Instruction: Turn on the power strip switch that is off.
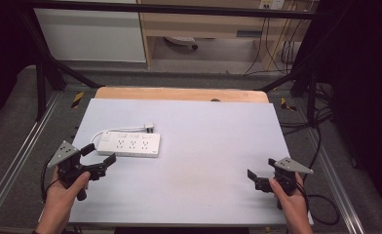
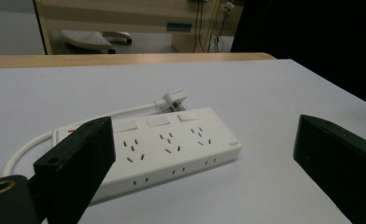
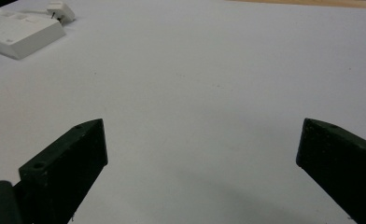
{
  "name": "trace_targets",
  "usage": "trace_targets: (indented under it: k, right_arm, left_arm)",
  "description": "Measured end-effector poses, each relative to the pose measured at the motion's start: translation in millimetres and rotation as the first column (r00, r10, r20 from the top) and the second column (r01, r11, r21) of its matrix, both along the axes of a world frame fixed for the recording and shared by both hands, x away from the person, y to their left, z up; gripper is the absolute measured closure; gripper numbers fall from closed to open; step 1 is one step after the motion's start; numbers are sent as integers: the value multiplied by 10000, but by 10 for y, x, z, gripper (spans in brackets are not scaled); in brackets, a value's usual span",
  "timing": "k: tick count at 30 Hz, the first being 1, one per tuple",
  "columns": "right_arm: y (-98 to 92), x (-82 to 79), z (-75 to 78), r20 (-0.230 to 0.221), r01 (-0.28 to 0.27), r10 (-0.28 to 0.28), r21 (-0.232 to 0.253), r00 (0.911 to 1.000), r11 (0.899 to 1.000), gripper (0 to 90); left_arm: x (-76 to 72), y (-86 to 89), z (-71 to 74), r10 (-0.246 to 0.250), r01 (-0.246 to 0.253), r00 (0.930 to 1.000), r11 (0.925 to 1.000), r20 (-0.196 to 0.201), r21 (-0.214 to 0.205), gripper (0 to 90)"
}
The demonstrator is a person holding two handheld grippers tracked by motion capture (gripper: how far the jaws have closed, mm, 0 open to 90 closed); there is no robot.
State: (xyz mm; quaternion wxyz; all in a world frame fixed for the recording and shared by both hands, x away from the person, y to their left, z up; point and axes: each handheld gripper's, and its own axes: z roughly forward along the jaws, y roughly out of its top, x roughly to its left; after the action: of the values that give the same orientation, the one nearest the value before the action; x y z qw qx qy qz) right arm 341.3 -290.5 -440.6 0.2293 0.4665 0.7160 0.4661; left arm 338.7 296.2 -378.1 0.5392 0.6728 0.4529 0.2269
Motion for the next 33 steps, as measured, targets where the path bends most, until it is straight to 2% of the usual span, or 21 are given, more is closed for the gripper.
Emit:
trace_targets:
  k: [8, 19, 25, 33]
  right_arm:
    - [24, -6, 2, 19, -127, 128, -262, 9999, 9996, 22]
    - [26, -11, 10, 45, -184, 185, -178, 9998, 9997, 21]
    - [30, -12, 9, 47, -183, 185, -266, 9998, 9995, 23]
    - [32, -12, 9, 50, -198, 200, -276, 9998, 9994, 23]
  left_arm:
    - [71, -88, 86, -106, 105, 9999, 9998, 45, 178, 54]
    - [148, -211, 181, -302, 302, 9995, 9986, -13, 441, 55]
    - [214, -298, 244, -504, 506, 9987, 9976, -65, 466, 55]
    - [275, -341, 285, -492, 497, 9987, 9977, -114, 470, 57]
